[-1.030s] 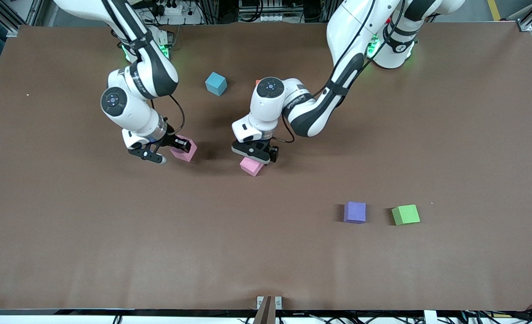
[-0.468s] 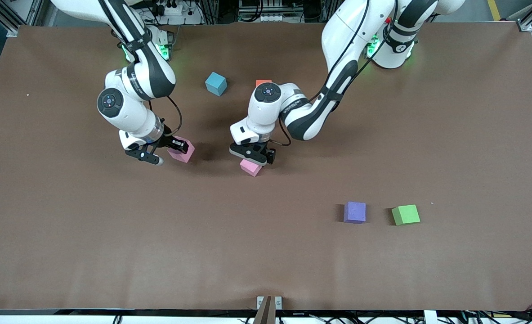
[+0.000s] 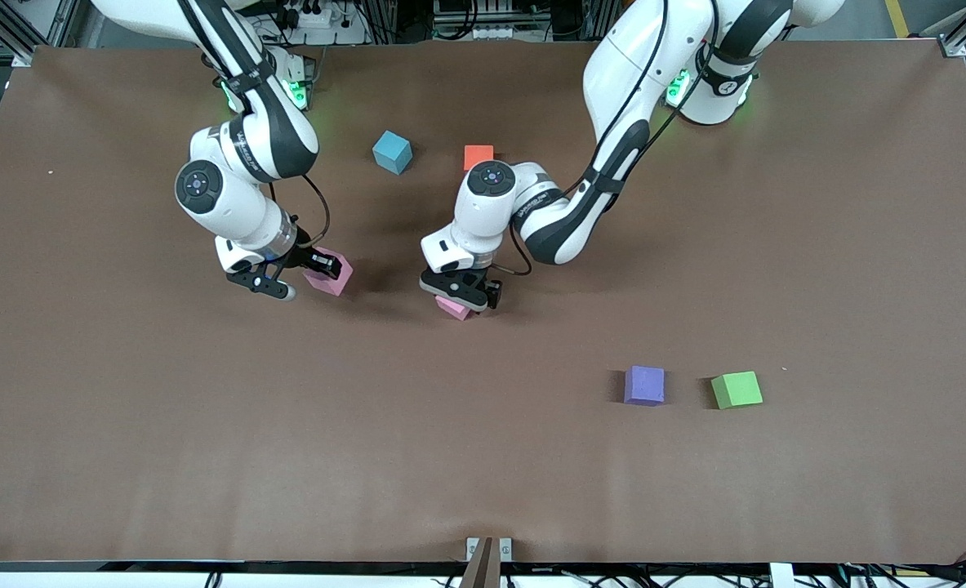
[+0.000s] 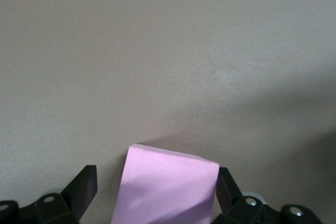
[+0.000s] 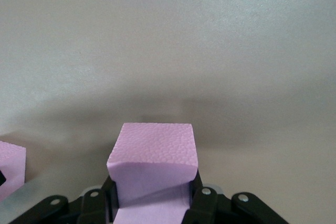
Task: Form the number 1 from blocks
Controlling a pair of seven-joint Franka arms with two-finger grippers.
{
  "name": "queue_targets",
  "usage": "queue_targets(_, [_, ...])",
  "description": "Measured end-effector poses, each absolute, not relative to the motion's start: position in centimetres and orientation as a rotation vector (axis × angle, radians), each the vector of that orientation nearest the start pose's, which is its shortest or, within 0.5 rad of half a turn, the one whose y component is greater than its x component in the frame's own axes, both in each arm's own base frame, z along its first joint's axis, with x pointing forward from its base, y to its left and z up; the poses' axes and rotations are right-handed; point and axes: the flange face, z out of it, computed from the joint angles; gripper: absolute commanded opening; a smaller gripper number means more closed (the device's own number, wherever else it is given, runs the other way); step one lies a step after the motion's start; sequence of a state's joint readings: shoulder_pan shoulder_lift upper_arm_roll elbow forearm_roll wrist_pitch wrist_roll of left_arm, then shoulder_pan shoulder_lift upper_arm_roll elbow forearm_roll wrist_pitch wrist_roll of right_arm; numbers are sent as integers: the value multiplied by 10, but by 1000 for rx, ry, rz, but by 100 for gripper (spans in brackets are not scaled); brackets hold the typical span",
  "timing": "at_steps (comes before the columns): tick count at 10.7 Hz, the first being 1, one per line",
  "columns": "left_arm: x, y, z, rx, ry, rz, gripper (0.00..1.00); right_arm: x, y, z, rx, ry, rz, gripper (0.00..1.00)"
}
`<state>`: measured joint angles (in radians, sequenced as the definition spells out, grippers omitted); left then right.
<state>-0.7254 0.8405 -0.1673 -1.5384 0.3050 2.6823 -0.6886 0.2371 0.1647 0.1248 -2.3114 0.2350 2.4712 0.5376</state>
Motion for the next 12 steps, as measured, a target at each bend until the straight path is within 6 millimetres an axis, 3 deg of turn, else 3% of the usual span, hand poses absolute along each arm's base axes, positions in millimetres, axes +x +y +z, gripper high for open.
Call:
queue_targets(2, [464, -566, 189, -3232, 640, -442, 0, 489, 185, 275, -2943, 538, 111, 47])
queue_targets(5, [461, -570, 194, -3233, 649, -450, 0, 491, 182, 277, -2939, 548, 107, 47])
queue_targets(6, [461, -569, 197, -3225, 643, -440, 0, 493, 174, 280, -2940, 549, 111, 47])
queue_targets(8, [463, -563, 212, -3181, 582, -361, 0, 501, 139, 297, -2947, 494, 137, 47])
queue_targets(10, [458, -560, 229, -3197, 419, -298, 0, 507, 108, 307, -2947, 463, 141, 47])
queue_targets(12, [441, -561, 232, -3225, 257, -253, 0, 507, 106, 307, -2947, 454, 145, 47])
